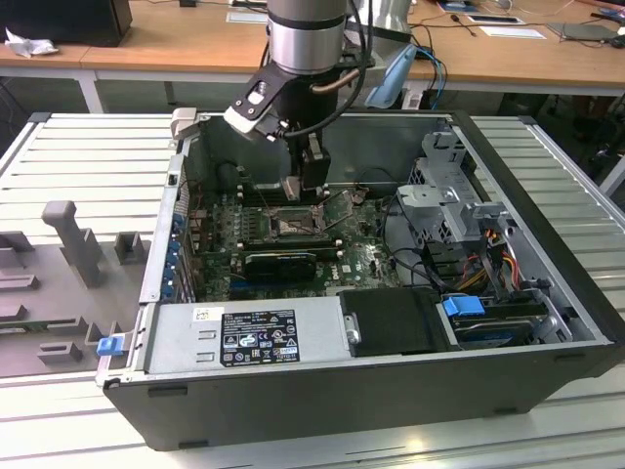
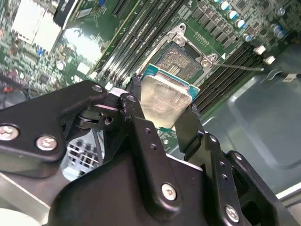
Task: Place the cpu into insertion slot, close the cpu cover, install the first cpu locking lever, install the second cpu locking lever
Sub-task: 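Place the cpu into insertion slot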
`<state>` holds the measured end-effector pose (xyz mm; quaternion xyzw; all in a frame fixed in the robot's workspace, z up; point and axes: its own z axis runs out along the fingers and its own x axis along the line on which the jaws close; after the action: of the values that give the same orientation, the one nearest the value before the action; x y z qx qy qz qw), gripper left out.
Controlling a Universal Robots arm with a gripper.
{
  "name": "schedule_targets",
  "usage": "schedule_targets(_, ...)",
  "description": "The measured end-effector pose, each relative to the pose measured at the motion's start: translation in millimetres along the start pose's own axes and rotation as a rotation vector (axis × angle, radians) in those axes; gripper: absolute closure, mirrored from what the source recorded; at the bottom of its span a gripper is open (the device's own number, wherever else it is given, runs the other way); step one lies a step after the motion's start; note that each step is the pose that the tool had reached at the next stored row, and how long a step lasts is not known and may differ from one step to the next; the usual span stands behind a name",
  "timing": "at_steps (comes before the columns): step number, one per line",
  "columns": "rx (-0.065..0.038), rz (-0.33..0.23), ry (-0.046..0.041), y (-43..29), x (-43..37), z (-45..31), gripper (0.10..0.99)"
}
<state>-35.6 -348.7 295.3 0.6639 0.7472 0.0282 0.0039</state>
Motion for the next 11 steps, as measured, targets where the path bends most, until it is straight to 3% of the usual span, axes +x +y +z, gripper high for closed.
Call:
schedule_targets(5, -0.003, 0.091, -0.0060, -0.5, -0.3, 10.5, 0.557)
schedule_targets(11, -0.003, 0.108, -0.0076, -1.7, 0.4, 28.3, 0.557)
